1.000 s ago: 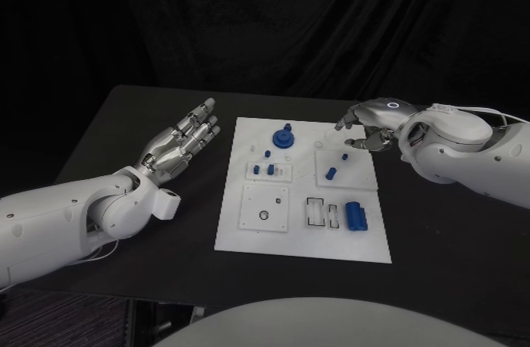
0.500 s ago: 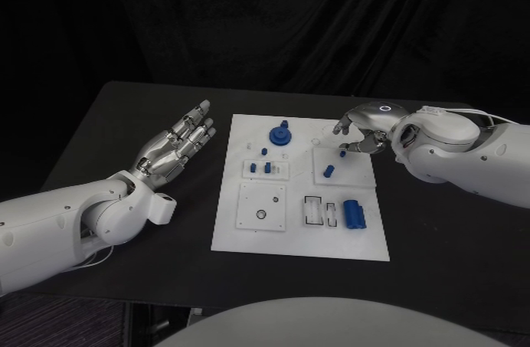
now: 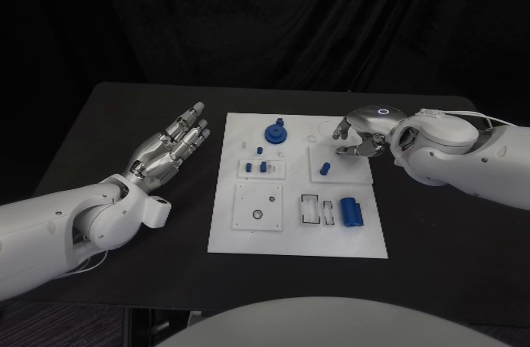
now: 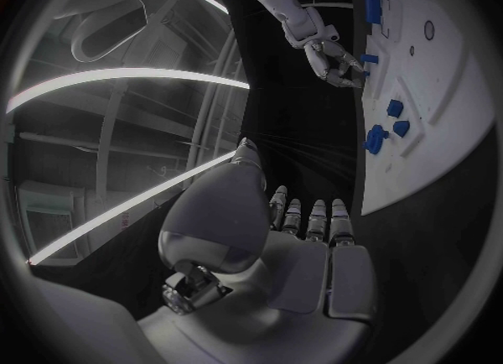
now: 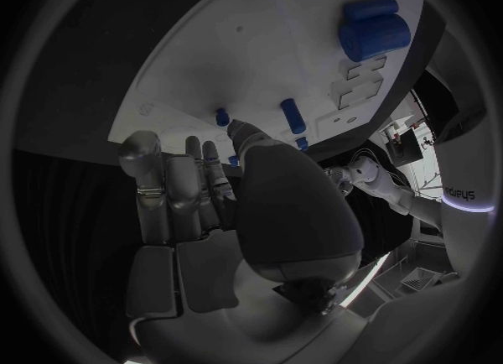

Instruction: Assemble the parts on the task board

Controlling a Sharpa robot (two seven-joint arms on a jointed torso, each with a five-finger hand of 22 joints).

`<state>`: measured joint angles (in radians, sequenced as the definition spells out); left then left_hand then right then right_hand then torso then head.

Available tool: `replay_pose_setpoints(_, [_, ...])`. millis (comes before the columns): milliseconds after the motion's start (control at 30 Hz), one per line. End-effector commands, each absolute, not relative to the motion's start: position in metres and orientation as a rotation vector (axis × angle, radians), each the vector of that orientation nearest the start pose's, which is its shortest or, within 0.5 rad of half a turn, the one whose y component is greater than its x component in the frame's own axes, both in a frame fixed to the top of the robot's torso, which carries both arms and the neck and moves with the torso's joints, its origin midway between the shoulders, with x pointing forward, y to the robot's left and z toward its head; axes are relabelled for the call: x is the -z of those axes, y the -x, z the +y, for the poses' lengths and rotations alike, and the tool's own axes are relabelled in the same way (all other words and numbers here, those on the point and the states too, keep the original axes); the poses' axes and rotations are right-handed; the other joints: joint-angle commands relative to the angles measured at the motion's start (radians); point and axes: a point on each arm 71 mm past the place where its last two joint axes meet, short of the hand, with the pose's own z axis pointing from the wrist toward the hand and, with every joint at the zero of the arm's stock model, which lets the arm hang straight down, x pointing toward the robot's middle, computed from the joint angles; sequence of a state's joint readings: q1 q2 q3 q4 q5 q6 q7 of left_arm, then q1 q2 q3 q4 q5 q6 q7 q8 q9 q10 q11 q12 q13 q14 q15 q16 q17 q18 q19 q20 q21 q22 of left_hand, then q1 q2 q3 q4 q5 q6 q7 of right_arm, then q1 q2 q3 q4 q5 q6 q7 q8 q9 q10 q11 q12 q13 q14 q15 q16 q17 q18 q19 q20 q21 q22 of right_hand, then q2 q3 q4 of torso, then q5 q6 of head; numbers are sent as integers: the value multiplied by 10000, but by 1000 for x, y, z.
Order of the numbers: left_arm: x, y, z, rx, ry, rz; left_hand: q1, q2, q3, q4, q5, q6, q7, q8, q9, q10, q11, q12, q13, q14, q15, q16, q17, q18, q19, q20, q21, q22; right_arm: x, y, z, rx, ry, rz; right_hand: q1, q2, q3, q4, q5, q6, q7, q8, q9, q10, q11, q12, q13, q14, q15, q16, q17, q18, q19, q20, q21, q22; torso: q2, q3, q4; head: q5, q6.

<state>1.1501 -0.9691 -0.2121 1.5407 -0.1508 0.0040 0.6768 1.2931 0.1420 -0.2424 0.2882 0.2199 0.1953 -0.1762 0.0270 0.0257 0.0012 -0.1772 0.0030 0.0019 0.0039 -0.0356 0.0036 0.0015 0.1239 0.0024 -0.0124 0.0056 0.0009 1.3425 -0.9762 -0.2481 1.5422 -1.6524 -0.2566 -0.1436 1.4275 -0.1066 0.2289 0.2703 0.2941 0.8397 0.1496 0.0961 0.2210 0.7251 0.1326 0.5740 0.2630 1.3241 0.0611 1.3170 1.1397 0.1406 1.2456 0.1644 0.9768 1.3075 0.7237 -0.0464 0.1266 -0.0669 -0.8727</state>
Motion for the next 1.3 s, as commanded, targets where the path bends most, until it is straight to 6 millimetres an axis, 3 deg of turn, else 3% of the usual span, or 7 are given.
replay_pose_setpoints(33, [227,-434,251,18757,8070,13667,91,41,-79,7,107,-27,71,-27,-7,-4,76,-27,-16,-39,-269,-36,-15,4,-24,43,-56,-9,195,-474,-266,-3247,3687,17380,-81,4,-25,16,65,64,-43,33,25,90,-24,52,5,57,-38,37,-15,-198,56,2,35,1041,27,17,16,-69,1])
replay_pose_setpoints(100, [228,-434,250,18768,8084,13706,136,55,-87,3,180,-33,64,-28,-7,-3,109,-27,-16,-39,-242,-36,-15,3,-24,71,-56,-9,197,-474,-266,-3246,3674,17408,-42,5,-13,-9,127,250,-75,138,91,102,-39,65,0,45,-57,18,-59,-196,52,-24,5,1035,0,-9,12,-66,1])
replay_pose_setpoints(367, [229,-435,251,18733,8157,13864,494,137,-101,-31,697,-67,27,-31,-10,-4,320,-27,-16,-39,-102,-36,-15,12,-24,220,-56,-9,205,-472,-266,-3277,3676,17566,168,5,62,-161,373,557,-186,361,313,165,-59,83,-29,-10,-83,-58,-208,-191,38,-61,-80,1020,-34,-47,-29,-4,1])
replay_pose_setpoints(600, [230,-434,249,18855,8192,13954,790,197,-97,-58,1008,-46,102,-25,-6,22,505,-19,-7,-39,56,-36,-15,46,-21,417,-47,38,208,-472,-264,-3413,3709,17458,385,1,223,-337,958,578,-260,560,543,305,-65,64,-91,10,-100,-51,-239,-202,83,-82,-52,1039,-49,-16,-31,-15,1])
replay_pose_setpoints(667, [230,-434,248,18892,8202,13979,835,208,-103,-56,1055,-29,116,-23,-4,35,563,-15,-3,-39,79,-36,-15,63,-20,460,-45,48,209,-472,-264,-3468,3719,17411,443,13,278,-401,1076,721,-267,737,670,384,-78,68,-110,37,-110,-28,-222,-211,118,-93,-1,1056,-50,-17,-34,-3,1])
replay_pose_setpoints(1033, [232,-434,248,18845,8288,14149,1002,264,-91,-77,1300,-9,233,-22,-2,39,613,-15,-3,-39,114,-36,-15,115,-17,545,-41,64,214,-473,-261,-3652,3788,17319,649,112,472,-655,1285,861,-291,1203,1045,805,-201,289,-45,75,-209,1,-226,-218,172,-174,84,1079,-70,-40,-30,-9,1])
replay_pose_setpoints(1300, [235,-434,248,18793,8383,14340,1274,290,-69,-191,1681,49,515,-15,5,34,567,-16,-4,-39,166,-36,-15,158,-15,631,-39,74,218,-473,-258,-3734,3839,17347,710,166,528,-854,1294,864,-226,1614,1381,1071,-377,654,164,50,-352,-47,-325,-213,166,-302,85,1075,-77,-46,-30,12,1])
